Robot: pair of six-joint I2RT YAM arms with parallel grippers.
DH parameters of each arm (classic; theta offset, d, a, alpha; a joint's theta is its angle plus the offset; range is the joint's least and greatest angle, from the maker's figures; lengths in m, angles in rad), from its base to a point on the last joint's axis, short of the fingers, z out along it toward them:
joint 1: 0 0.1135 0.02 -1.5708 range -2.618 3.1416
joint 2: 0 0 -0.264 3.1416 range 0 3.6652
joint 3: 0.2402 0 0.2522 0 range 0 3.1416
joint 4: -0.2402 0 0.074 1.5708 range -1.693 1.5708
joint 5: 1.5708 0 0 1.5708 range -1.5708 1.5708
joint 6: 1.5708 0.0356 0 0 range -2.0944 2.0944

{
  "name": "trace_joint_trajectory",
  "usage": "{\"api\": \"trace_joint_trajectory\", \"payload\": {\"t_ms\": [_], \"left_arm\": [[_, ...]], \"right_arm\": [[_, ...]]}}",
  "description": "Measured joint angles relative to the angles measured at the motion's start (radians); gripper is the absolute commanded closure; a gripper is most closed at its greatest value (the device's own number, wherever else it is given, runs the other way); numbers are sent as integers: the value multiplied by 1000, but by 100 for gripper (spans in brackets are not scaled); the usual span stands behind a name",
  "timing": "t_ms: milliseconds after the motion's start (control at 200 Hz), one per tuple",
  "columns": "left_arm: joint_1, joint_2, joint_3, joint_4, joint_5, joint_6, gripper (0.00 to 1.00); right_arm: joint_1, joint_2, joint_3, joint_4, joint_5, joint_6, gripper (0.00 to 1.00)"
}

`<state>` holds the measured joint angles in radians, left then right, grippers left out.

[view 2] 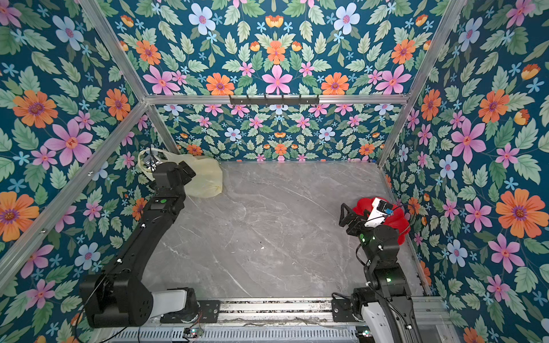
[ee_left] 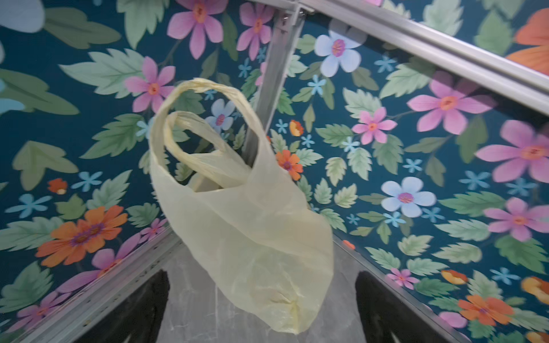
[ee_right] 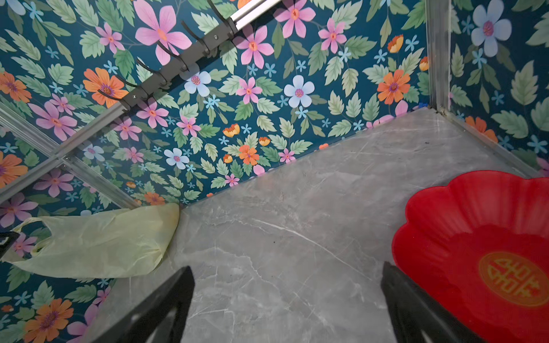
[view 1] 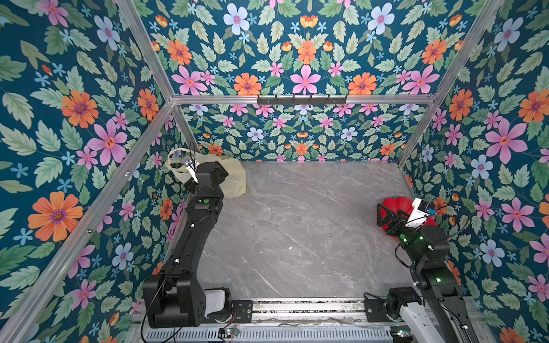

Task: Take fruits out of the plastic bag
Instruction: Move the plastic bag to the top-center of the table.

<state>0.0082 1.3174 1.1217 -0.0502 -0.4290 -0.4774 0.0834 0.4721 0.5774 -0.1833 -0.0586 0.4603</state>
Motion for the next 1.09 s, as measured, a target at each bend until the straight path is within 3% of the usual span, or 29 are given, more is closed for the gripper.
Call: {"api": "trace_joint_trajectory", "payload": {"t_ms": [185, 335, 755, 1005, 1095], "left_arm": [[118, 37, -16, -33, -4, -18, 0], [208, 64, -130, 111, 106, -43, 0], [280, 300, -116, 469, 274, -68, 2], [289, 402, -43, 544, 370, -69, 33], [286, 414, -45, 576, 412, -77, 53]], "right_arm": [[0, 51, 11, -29, -19, -4, 1], [0, 51, -13, -29, -28, -8, 1], [0, 19, -37, -18, -42, -8, 1], [0, 18, -38, -16, -42, -8, 1], [0, 19, -38, -18, -41, -8, 1]]}}
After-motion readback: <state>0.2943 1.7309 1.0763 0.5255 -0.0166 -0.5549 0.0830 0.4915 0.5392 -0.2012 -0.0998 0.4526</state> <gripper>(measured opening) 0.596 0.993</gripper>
